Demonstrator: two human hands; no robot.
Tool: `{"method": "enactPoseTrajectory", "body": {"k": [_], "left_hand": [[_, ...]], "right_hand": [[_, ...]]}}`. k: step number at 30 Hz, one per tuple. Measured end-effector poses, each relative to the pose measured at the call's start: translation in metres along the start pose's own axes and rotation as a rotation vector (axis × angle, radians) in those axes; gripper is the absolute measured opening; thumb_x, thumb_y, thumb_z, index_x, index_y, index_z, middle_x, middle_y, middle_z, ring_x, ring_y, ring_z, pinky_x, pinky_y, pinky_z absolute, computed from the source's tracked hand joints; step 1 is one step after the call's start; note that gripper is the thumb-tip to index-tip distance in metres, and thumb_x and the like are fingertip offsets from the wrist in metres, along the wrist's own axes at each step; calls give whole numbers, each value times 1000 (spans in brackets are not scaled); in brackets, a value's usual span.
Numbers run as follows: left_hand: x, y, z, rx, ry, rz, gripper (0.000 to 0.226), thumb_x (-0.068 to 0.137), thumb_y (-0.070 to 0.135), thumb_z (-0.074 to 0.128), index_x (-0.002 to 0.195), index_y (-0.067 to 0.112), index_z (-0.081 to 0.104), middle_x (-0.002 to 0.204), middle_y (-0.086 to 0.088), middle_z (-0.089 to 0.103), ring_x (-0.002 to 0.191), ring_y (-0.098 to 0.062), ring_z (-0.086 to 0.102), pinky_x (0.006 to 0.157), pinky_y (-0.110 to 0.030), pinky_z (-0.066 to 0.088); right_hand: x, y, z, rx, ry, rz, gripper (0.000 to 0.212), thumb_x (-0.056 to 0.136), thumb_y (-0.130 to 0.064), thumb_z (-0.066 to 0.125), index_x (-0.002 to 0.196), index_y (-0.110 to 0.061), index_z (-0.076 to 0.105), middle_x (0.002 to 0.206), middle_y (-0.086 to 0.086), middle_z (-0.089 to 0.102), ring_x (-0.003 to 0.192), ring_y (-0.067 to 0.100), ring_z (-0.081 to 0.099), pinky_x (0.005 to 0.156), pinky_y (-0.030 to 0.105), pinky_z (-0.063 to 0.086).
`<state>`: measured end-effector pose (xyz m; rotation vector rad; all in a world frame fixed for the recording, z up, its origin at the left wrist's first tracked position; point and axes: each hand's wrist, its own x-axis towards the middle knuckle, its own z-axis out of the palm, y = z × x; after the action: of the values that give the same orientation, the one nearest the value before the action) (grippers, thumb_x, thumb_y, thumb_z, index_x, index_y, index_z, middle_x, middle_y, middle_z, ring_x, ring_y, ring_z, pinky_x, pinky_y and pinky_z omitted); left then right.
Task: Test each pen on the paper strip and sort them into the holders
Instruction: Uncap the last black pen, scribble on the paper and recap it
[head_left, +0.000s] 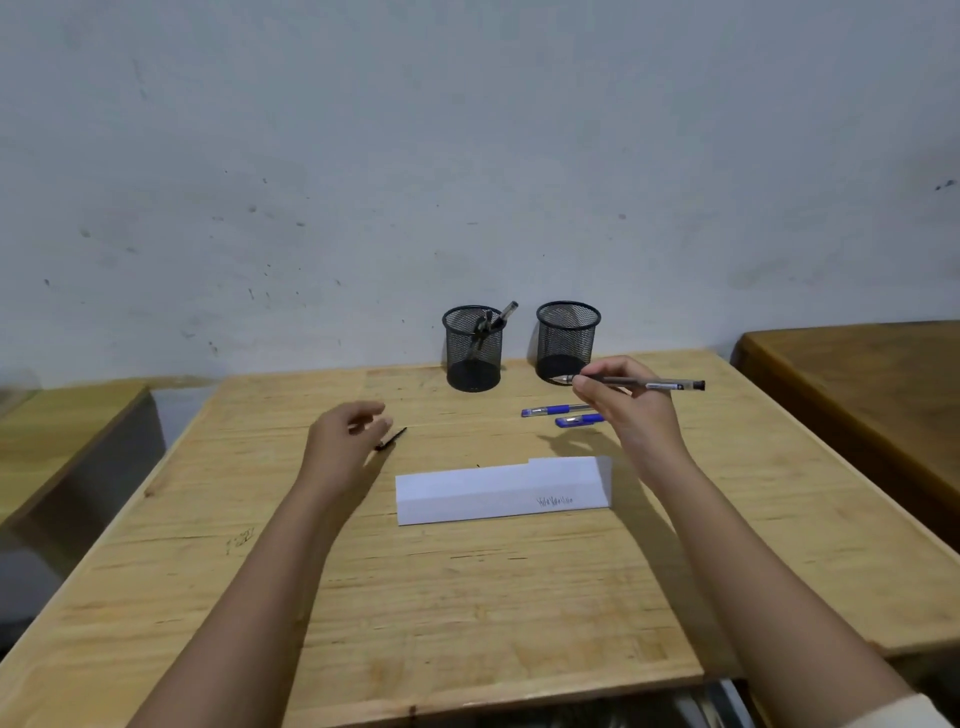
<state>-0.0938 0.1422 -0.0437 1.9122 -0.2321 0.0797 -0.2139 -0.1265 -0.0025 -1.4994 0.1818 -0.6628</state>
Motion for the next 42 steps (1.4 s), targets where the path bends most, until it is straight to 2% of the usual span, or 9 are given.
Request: {"method": "enactPoseTrajectory", "body": {"k": [5, 8, 13, 17, 22, 26, 31, 38, 42], "left_hand": [[-42, 67, 25, -106, -132, 332, 11, 88, 12, 62, 93, 15, 71, 95, 9, 70, 83, 7, 61, 78, -7, 44], [-75, 63, 58, 178, -338, 523, 21, 93, 21, 53, 107, 18, 68, 111, 7, 67, 105, -1, 56, 94, -17, 41], [-91, 36, 89, 562, -448, 762, 30, 98, 27, 34, 122, 22, 52, 144, 5, 45, 138, -8, 31, 112, -31, 29], [-91, 35, 95, 722, -545, 703, 48, 100, 33, 33, 145, 18, 28, 158, 2, 18, 145, -12, 13, 118, -29, 8], [-92, 25, 99, 859, -666, 583, 58, 99, 47, 24, 150, 25, 5, 159, 7, -1, 146, -7, -2, 119, -33, -2], [-92, 21, 100, 852, -725, 498, 59, 97, 52, 19, 149, 30, 1, 158, 11, -6, 145, -3, -8, 120, -36, -4], [-94, 20, 100, 854, -712, 495, 59, 97, 53, 18, 149, 31, -1, 158, 12, -7, 144, -3, -10, 119, -36, -6], [-95, 18, 102, 858, -698, 495, 59, 97, 53, 17, 149, 31, -2, 158, 13, -7, 144, -3, -10, 119, -36, -6], [-94, 19, 102, 848, -693, 499, 58, 97, 52, 18, 148, 32, -1, 158, 13, -6, 144, -4, -9, 119, -36, -6]], "right_hand": [[-6, -5, -5, -53, -6, -56, 19, 72, 3, 73, 75, -13, 63, 75, -3, 63, 66, 1, 61, 66, 17, 49], [-9, -4, -6, -46, 7, -33, 19, 72, 0, 73, 72, -15, 63, 75, -2, 64, 70, 6, 62, 68, 20, 49], [-16, 2, -10, 73, 4, 36, 19, 77, 5, 67, 70, -10, 58, 67, 4, 61, 66, 16, 62, 67, 24, 54], [-23, 10, -15, 101, 7, 80, 19, 79, 9, 62, 72, -7, 54, 60, -4, 62, 61, 9, 65, 66, 21, 55], [-32, 22, -13, 80, -1, 107, 17, 76, 5, 68, 73, -6, 56, 64, -3, 63, 66, 10, 63, 69, 22, 55], [-34, 32, -9, -2, -31, 128, 19, 72, 2, 73, 73, -7, 56, 67, -1, 61, 66, 13, 60, 63, 22, 51], [-34, 39, -5, -64, -29, 142, 25, 72, 4, 71, 68, -6, 48, 58, 10, 56, 48, 13, 55, 55, 22, 49], [-34, 50, -7, -204, 15, 160, 39, 66, 11, 60, 51, -13, 33, 45, -3, 38, 41, 7, 39, 46, 23, 35], [-34, 52, -6, -219, -31, 144, 36, 61, 8, 58, 50, -13, 31, 50, 3, 32, 46, 11, 32, 45, 23, 30]]}}
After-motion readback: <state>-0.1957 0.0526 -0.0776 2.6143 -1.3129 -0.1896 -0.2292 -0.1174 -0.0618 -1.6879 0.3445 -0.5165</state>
